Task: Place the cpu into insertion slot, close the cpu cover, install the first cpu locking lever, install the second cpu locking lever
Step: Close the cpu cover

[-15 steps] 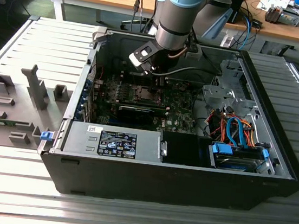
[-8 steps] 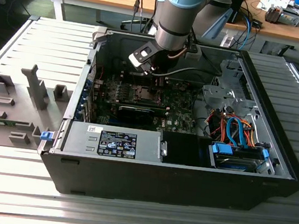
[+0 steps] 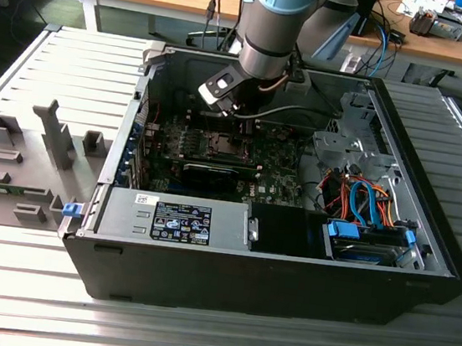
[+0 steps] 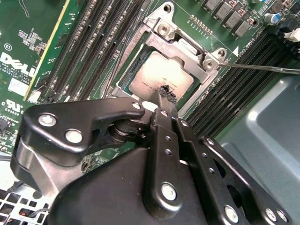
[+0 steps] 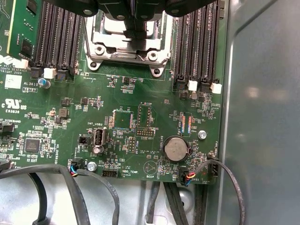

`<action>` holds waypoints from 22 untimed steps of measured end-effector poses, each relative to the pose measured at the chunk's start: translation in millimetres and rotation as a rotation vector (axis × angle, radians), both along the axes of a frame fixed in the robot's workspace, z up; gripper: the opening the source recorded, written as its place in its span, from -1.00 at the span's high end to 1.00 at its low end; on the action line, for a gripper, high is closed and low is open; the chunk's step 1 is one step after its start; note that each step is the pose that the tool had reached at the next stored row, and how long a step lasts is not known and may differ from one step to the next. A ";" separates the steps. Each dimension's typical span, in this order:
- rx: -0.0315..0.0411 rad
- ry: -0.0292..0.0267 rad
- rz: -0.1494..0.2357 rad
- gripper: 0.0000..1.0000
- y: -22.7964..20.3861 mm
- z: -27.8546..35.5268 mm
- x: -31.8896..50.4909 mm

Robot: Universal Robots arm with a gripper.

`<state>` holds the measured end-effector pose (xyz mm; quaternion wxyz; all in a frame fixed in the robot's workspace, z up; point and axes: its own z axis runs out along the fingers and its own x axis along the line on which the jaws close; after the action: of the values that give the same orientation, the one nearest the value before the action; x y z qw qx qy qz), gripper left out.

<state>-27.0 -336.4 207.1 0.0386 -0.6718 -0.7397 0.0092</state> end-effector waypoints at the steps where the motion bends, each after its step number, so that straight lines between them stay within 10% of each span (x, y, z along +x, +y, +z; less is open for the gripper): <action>1: 0.0000 0.0000 0.000 0.79 0.0 -0.2 0.0; 22: -0.0003 0.0001 0.000 0.79 -0.1 -5.2 -1.0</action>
<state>-28.0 -336.4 201.8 0.0386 -0.6718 -0.7397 0.0093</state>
